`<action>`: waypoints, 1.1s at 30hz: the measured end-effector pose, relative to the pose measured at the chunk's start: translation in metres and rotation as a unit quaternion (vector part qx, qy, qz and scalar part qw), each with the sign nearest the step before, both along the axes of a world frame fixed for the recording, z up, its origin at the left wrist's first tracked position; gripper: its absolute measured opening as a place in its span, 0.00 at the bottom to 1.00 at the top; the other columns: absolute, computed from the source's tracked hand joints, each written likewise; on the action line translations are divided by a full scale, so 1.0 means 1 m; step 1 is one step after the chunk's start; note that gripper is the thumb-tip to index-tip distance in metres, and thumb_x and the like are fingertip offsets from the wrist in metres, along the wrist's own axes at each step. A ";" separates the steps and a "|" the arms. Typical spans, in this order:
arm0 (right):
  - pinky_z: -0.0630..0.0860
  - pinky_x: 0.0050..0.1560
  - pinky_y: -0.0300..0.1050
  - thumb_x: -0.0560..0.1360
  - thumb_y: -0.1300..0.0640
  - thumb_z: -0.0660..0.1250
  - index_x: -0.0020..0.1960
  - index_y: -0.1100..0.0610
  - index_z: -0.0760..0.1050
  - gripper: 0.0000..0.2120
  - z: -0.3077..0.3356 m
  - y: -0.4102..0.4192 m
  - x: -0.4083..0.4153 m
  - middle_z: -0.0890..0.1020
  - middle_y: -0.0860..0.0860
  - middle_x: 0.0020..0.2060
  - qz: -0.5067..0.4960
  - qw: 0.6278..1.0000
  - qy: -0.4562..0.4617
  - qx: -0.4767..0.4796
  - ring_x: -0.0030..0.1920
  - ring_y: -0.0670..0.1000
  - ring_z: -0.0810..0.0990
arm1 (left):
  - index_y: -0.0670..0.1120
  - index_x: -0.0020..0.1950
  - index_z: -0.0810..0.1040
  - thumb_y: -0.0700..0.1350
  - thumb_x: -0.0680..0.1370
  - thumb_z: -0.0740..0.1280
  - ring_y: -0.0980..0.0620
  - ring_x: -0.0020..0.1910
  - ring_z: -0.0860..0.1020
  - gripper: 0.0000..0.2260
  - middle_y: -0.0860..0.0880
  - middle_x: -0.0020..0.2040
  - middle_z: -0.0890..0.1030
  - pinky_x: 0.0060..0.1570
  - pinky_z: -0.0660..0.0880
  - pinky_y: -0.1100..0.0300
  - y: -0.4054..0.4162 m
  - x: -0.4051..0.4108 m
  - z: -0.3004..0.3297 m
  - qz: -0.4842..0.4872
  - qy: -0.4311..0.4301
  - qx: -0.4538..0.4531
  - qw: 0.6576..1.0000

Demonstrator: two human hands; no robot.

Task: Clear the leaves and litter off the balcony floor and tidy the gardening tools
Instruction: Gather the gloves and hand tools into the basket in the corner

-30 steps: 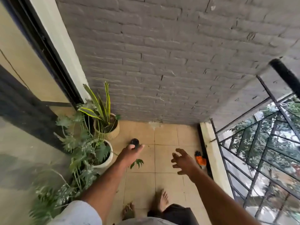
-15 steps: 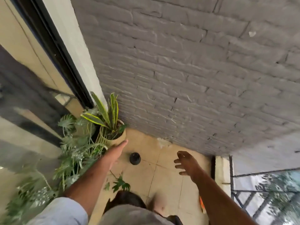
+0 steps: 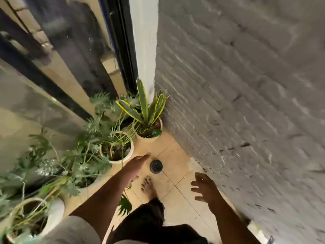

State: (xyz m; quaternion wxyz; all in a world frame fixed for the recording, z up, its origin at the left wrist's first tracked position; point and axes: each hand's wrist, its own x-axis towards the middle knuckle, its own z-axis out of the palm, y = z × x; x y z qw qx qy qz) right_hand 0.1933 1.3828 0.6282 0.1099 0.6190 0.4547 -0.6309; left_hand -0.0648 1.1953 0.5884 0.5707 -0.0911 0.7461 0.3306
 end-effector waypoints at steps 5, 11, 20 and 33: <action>0.79 0.58 0.60 0.86 0.45 0.62 0.64 0.46 0.77 0.10 -0.088 0.040 -0.047 0.84 0.53 0.56 0.074 0.996 -0.041 -0.015 0.57 0.57 0.84 | 0.55 0.72 0.77 0.75 0.75 0.68 0.44 0.65 0.77 0.34 0.47 0.69 0.77 0.57 0.80 0.48 0.023 -0.011 -0.094 0.054 -0.012 -0.046 0.997; 0.82 0.59 0.57 0.85 0.44 0.61 0.65 0.44 0.76 0.12 -0.254 0.071 -0.096 0.84 0.51 0.57 0.228 0.968 -0.092 -0.039 0.54 0.50 0.85 | 0.52 0.67 0.78 0.72 0.78 0.66 0.46 0.54 0.79 0.28 0.49 0.60 0.80 0.58 0.81 0.47 0.047 -0.007 -0.252 0.121 -0.032 -0.083 0.989; 0.76 0.58 0.61 0.84 0.38 0.61 0.70 0.44 0.69 0.18 -0.525 0.061 -0.159 0.76 0.54 0.65 0.279 0.940 -0.137 -0.140 0.61 0.58 0.78 | 0.35 0.68 0.77 0.80 0.61 0.60 0.32 0.66 0.78 0.55 0.31 0.67 0.79 0.65 0.74 0.44 0.033 0.061 -0.582 0.213 -0.035 -0.079 0.973; 0.81 0.50 0.64 0.78 0.37 0.70 0.78 0.46 0.62 0.34 -0.639 0.051 -0.164 0.77 0.58 0.69 0.246 0.935 -0.135 -0.216 0.58 0.61 0.81 | 0.48 0.59 0.79 0.58 0.82 0.69 0.42 0.55 0.82 0.14 0.42 0.57 0.83 0.49 0.80 0.50 0.054 0.039 -0.582 0.326 -0.165 -0.039 0.930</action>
